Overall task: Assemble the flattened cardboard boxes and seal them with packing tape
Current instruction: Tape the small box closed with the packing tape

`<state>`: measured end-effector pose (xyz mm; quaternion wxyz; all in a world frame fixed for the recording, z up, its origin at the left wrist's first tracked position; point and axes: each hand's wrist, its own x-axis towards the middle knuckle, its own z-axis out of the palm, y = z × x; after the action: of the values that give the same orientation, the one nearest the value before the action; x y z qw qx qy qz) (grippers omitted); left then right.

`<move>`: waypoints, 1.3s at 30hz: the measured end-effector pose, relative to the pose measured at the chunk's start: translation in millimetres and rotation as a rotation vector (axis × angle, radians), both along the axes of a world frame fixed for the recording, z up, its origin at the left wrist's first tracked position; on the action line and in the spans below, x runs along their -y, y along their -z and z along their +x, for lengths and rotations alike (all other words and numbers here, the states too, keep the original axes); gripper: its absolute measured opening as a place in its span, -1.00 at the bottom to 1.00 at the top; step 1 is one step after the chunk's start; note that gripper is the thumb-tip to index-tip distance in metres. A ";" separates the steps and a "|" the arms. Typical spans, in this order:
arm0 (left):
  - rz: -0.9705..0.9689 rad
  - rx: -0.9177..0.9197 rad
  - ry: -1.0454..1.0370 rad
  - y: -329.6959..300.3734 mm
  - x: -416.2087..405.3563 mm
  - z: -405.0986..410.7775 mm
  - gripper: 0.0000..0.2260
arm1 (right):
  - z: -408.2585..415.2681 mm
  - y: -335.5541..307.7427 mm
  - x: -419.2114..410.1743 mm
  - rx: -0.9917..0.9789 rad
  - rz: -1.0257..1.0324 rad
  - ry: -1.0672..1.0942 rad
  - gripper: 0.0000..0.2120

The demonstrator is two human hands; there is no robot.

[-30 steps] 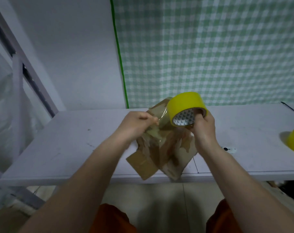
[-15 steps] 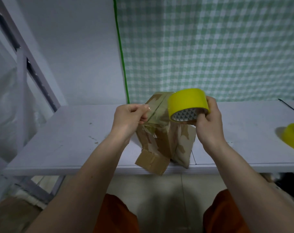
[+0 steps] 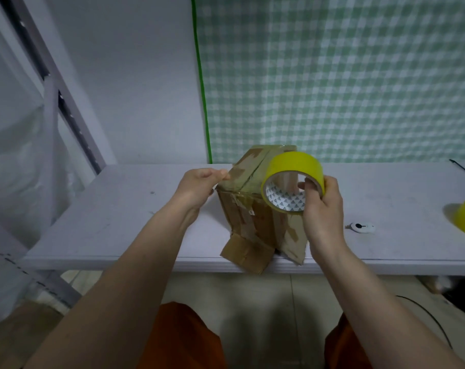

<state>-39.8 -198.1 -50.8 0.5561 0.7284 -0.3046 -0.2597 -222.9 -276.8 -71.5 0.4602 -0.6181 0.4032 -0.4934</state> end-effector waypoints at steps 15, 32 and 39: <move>-0.097 -0.050 -0.128 15.5 -0.5 -54.4 -0.78 | -37.9 -3.6 41.4 -0.150 -0.100 -0.053 -0.80; -0.044 0.069 -0.281 20.4 -8.2 -35.9 -0.78 | -51.1 -22.3 43.2 -0.556 -0.562 0.028 -0.40; 0.003 0.067 -0.362 22.1 -4.7 -26.1 -0.76 | -29.6 -37.3 46.6 -0.685 -0.756 0.071 -0.31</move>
<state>-65.9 -193.4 -72.9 0.5820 0.7805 -0.1865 -0.1313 -252.5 -323.3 -34.3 0.0291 -0.8536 0.3450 -0.3892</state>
